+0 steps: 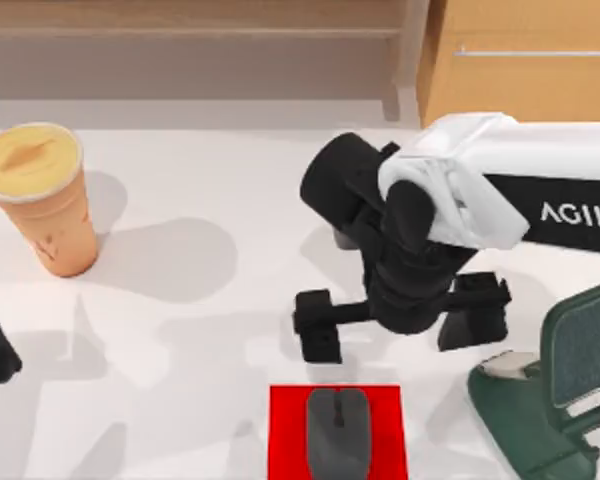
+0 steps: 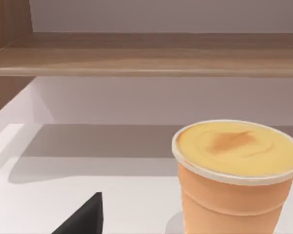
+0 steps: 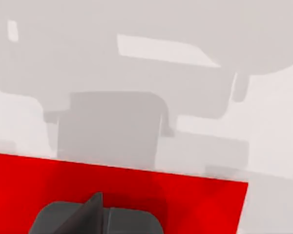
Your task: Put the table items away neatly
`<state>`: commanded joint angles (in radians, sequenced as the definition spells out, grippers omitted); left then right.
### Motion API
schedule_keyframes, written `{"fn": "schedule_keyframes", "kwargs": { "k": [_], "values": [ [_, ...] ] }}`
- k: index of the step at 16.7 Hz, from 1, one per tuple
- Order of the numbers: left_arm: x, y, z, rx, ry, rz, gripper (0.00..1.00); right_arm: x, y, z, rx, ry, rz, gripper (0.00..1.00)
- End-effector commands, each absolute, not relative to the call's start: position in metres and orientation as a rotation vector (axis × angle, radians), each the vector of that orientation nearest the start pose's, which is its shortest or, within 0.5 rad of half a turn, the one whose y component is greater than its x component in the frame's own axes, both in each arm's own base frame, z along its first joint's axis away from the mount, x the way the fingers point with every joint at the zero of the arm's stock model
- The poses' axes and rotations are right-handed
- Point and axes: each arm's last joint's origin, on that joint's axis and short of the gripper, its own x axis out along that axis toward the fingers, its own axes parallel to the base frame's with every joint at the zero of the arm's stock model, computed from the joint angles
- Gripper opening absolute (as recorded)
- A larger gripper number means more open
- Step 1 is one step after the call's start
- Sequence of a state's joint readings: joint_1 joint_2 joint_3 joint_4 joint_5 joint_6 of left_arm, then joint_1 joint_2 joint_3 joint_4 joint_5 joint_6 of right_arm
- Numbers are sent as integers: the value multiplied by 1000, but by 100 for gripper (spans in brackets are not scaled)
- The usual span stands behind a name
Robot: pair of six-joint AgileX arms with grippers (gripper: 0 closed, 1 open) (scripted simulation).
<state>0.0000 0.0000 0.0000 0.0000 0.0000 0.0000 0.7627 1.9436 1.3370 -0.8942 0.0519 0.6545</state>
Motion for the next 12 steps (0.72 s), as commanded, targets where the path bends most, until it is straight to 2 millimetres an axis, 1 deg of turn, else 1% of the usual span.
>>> {"fn": "schedule_keyframes", "kwargs": {
  "k": [2, 3, 5, 7, 10, 12],
  "values": [
    [106, -1, 160, 0, 0, 0, 100, 287, 222, 159, -136, 1473, 114, 100],
    [106, -1, 160, 0, 0, 0, 100, 300, 204, 159, -165, 1471, 124, 100],
    [106, -1, 160, 0, 0, 0, 100, 323, 162, 161, -224, 1472, 144, 100],
    [106, -1, 160, 0, 0, 0, 100, 341, 114, 162, -280, 1480, 168, 100],
    [106, -1, 160, 0, 0, 0, 100, 356, 36, 166, -351, 1498, 216, 100],
    [106, -1, 160, 0, 0, 0, 100, 356, -15, 168, -387, 1510, 257, 100]
  ]
}}
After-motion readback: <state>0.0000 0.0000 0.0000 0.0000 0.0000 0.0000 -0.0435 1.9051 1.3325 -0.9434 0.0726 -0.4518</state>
